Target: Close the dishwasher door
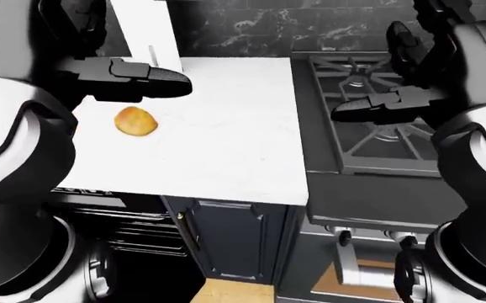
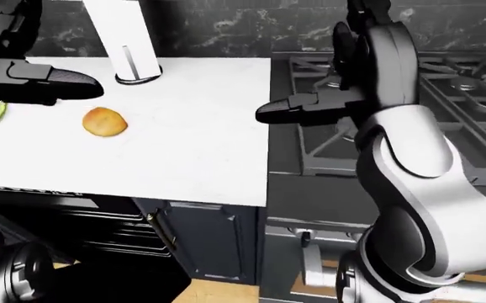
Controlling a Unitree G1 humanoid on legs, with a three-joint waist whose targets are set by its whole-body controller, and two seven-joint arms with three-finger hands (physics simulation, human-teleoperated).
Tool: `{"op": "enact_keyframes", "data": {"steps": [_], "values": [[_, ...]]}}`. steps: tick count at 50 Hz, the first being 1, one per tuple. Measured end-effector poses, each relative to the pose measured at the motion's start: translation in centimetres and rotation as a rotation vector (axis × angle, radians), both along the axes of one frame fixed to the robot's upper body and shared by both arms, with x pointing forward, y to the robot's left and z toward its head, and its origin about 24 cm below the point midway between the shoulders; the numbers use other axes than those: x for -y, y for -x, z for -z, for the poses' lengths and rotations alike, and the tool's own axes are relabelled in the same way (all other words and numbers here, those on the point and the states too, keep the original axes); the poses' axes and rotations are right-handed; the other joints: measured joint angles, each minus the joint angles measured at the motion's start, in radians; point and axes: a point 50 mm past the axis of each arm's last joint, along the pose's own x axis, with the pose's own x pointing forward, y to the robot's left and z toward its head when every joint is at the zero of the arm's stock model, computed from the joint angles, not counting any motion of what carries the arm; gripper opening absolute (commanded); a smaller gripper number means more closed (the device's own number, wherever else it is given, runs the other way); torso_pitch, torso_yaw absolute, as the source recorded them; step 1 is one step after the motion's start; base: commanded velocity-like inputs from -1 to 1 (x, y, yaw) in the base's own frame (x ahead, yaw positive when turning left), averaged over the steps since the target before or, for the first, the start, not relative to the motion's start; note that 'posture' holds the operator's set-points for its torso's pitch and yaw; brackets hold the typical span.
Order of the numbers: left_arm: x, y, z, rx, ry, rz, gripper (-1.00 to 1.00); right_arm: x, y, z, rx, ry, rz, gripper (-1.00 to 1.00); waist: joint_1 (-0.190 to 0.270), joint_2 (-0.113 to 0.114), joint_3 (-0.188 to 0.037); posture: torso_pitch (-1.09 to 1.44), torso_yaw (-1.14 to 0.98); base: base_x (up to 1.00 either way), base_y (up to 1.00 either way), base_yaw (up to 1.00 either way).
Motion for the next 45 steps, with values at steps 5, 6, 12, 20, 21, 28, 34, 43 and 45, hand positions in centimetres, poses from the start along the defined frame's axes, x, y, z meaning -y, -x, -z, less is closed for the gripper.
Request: {"op": "enact_keyframes", "data": {"steps": [5, 6, 12, 20, 21, 28, 34, 43, 45], "values": [[-0.1, -0.3, 0.3, -0.023, 0.002, -0.007, 1.00, -0.1, -0.1, 0.0, 0.001, 0.003, -0.005, 1.00, -0.016, -0.061, 0.003, 0.00, 0.00, -0.25, 0.00, 1.00], [0.0, -0.3, 0.3, -0.021, 0.002, -0.002, 1.00, 0.0, -0.1, 0.0, 0.002, 0.003, 0.000, 1.00, -0.021, -0.077, -0.005, 0.00, 0.00, -0.25, 0.00, 1.00], [0.4, -0.4, 0.7, -0.047, -0.013, 0.028, 1.00, 0.3, -0.2, 0.1, -0.013, -0.003, 0.028, 1.00, -0.009, -0.067, 0.007, 0.00, 0.00, -0.25, 0.00, 1.00], [0.3, -0.2, 0.4, -0.018, -0.007, 0.021, 1.00, 0.1, -0.2, 0.0, -0.011, 0.004, 0.023, 1.00, -0.005, 0.031, 0.024, 0.00, 0.00, -0.25, 0.00, 1.00], [0.3, -0.2, 0.4, -0.020, -0.007, 0.021, 1.00, 0.1, -0.2, 0.0, -0.011, 0.004, 0.023, 1.00, -0.004, 0.044, 0.026, 0.00, 0.00, -0.24, 0.00, 1.00], [-0.5, -0.3, 0.7, -0.040, 0.008, -0.023, 1.00, -1.0, -0.4, 0.2, -0.032, 0.026, -0.032, 1.00, 0.025, 0.038, 0.003, 0.00, 0.00, -0.25, 0.00, 1.00], [-0.3, -0.1, 0.3, -0.013, 0.004, -0.009, 1.00, -0.6, -0.1, -0.2, 0.006, 0.018, -0.008, 1.00, -0.004, -0.026, 0.021, 0.00, 0.00, -0.25, 0.00, 1.00], [0.3, -0.4, 0.9, -0.050, -0.013, 0.027, 1.00, 0.0, -0.3, 0.1, -0.021, 0.009, 0.027, 1.00, -0.005, -0.068, 0.011, 0.00, 0.00, -0.24, 0.00, 1.00], [0.1, -0.3, 0.7, -0.039, -0.008, 0.020, 1.00, -0.2, -0.2, 0.1, -0.014, 0.013, 0.019, 1.00, -0.002, -0.044, 0.016, 0.00, 0.00, -0.25, 0.00, 1.00]]}}
